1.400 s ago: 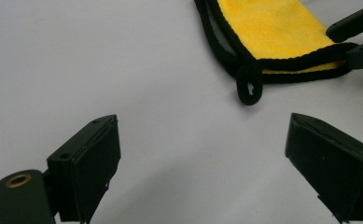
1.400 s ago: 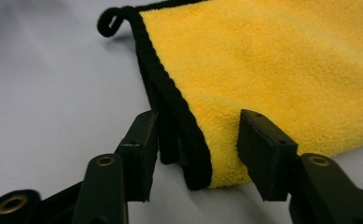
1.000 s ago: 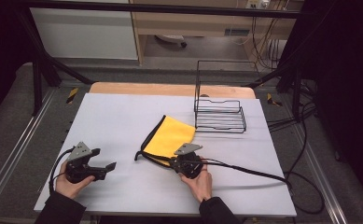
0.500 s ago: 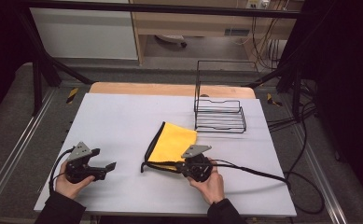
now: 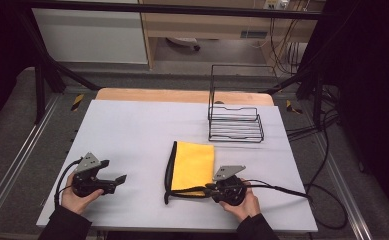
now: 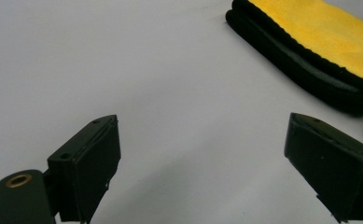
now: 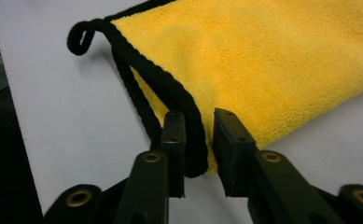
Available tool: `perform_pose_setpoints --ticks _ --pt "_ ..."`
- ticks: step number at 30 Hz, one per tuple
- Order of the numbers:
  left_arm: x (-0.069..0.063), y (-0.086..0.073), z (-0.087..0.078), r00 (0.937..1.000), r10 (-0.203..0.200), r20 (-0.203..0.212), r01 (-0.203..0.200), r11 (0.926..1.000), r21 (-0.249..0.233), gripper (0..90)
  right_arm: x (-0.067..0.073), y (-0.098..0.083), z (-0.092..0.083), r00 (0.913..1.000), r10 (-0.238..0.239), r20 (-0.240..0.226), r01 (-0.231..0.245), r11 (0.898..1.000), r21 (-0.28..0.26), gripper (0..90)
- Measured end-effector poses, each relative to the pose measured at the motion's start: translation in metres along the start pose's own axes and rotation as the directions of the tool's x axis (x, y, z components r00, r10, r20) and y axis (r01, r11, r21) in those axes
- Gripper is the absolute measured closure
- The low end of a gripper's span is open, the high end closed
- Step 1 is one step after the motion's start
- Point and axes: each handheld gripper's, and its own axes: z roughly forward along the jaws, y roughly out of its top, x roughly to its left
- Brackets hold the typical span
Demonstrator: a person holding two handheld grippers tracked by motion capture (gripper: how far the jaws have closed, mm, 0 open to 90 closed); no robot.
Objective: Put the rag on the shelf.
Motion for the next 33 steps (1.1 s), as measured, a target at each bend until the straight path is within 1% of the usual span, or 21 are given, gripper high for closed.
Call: perform_pose_setpoints --ticks 1,2,3,4,6,8,9,10,11,12,15,16,18,21,22,24,26,28,30,32,33 --pt "-0.002 0.002 0.000 1.0000 0.003 0.002 -0.003 1.0000 -0.002 10.6 0.000 0.000 -0.002 1.0000 0.000 -0.007 0.000 1.000 -0.004 69.5" --pt "-0.005 0.003 0.000 1.0000 -0.004 0.000 0.004 1.0000 -0.003 10.7 0.000 0.001 -0.005 0.9999 0.010 -0.009 -0.010 1.000 -0.018 63.8" --pt "-0.007 0.005 0.000 1.0000 -0.008 0.000 0.008 1.0000 -0.004 10.9 0.000 0.001 -0.008 1.0000 0.010 0.002 -0.010 0.999 -0.042 57.8" --pt "-0.010 0.007 0.000 0.9999 -0.014 0.005 0.014 0.9999 -0.009 11.1 0.000 0.001 -0.012 0.9998 0.021 0.007 -0.020 0.998 -0.061 53.9" --pt "-0.016 0.012 0.002 0.9998 -0.016 0.010 0.016 0.9999 0.002 11.3 -0.002 0.001 -0.019 0.9988 0.047 0.011 -0.046 0.995 -0.093 47.1" --pt "-0.025 0.018 0.006 0.9996 -0.018 0.020 0.018 0.9998 0.008 12.0 -0.006 0.000 -0.024 0.9958 0.081 0.041 -0.076 0.990 -0.115 43.3" --pt "-0.030 0.021 0.009 0.9996 -0.017 0.024 0.016 0.9997 0.016 12.8 -0.008 0.000 -0.024 0.9932 0.094 0.069 -0.085 0.989 -0.118 39.6" --pt "-0.035 0.024 0.012 0.9994 -0.013 0.031 0.012 0.9997 0.022 13.7 -0.009 -0.001 -0.023 0.9894 0.110 0.094 -0.100 0.989 -0.111 38.2" --pt "-0.041 0.027 0.016 0.9993 -0.005 0.036 0.004 0.9995 0.032 14.6 -0.011 -0.002 -0.021 0.9871 0.120 0.106 -0.108 0.988 -0.106 37.8" --pt "-0.048 0.031 0.022 0.9992 -0.004 0.039 0.002 0.9991 0.041 15.7 -0.012 -0.003 -0.018 0.9833 0.140 0.116 -0.128 0.986 -0.108 36.0" --pt "-0.063 0.038 0.038 0.9978 -0.015 0.065 0.011 0.9979 0.064 20.8 -0.015 -0.004 -0.009 0.9745 0.183 0.130 -0.169 0.980 -0.109 35.6" --pt "-0.068 0.041 0.045 0.9973 -0.010 0.073 0.004 0.9970 0.078 22.5 -0.015 -0.004 -0.007 0.9722 0.194 0.131 -0.180 0.977 -0.110 36.2" --pt "-0.079 0.044 0.058 0.9958 -0.005 0.091 -0.005 0.9944 0.106 25.6 -0.016 -0.004 -0.003 0.9695 0.205 0.135 -0.191 0.976 -0.108 36.4" --pt "-0.092 0.046 0.076 0.9952 0.015 0.097 -0.028 0.9893 0.143 29.2 -0.014 -0.007 0.004 0.9658 0.215 0.145 -0.205 0.975 -0.082 37.1" --pt "-0.094 0.046 0.080 0.9945 0.006 0.104 -0.022 0.9878 0.154 30.0 -0.014 -0.008 0.005 0.9653 0.211 0.154 -0.203 0.977 -0.067 37.3" --pt "-0.099 0.045 0.085 0.9931 0.007 0.117 -0.027 0.9853 0.169 33.9 -0.014 -0.010 0.008 0.9638 0.207 0.168 -0.201 0.978 -0.054 37.9" --pt "-0.103 0.042 0.088 0.9917 0.015 0.127 -0.038 0.9835 0.177 37.7 -0.014 -0.012 0.010 0.9605 0.229 0.159 -0.223 0.973 -0.052 39.5" --pt "-0.107 0.039 0.090 0.9915 0.022 0.128 -0.046 0.9811 0.188 41.3 -0.014 -0.013 0.011 0.9600 0.229 0.162 -0.225 0.973 -0.045 41.2" --pt "-0.109 0.037 0.091 0.9914 0.019 0.130 -0.043 0.9805 0.192 44.5 -0.012 -0.013 0.012 0.9584 0.240 0.154 -0.236 0.971 -0.047 45.5" --pt "-0.109 0.037 0.092 0.9915 0.006 0.130 -0.032 0.9792 0.201 46.5 -0.011 -0.014 0.012 0.9593 0.245 0.141 -0.241 0.969 -0.046 50.4" --pt "-0.109 0.036 0.093 0.9908 -0.004 0.135 -0.024 0.9791 0.202 47.5 -0.010 -0.015 0.013 0.9569 0.254 0.141 -0.250 0.967 -0.049 51.9"
